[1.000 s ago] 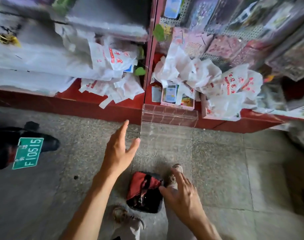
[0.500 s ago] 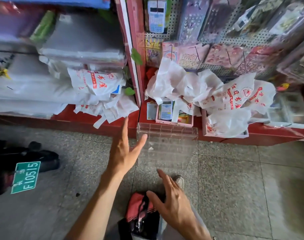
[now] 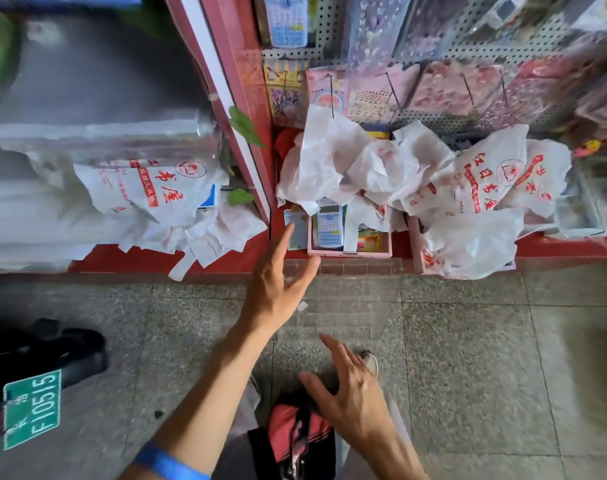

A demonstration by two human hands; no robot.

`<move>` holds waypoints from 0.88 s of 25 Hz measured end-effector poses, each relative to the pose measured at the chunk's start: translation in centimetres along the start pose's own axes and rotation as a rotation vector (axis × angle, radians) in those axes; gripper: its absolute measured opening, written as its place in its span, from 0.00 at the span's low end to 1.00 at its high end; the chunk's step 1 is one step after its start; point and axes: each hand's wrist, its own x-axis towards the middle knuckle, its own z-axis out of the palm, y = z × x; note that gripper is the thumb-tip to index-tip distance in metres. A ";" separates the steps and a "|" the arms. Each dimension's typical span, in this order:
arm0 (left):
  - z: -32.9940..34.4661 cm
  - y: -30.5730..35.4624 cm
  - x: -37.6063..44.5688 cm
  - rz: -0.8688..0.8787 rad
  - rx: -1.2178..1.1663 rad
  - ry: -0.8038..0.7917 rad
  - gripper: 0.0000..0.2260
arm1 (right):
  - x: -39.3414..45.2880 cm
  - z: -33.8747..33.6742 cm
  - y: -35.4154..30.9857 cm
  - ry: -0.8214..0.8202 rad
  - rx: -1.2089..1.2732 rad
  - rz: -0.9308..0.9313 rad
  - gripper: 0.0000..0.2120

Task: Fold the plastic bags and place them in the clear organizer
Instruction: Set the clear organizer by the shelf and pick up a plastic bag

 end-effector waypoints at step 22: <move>14.0 -34.5 6.6 0.391 -0.207 0.411 0.24 | 23.5 29.1 24.2 0.332 0.074 -0.409 0.26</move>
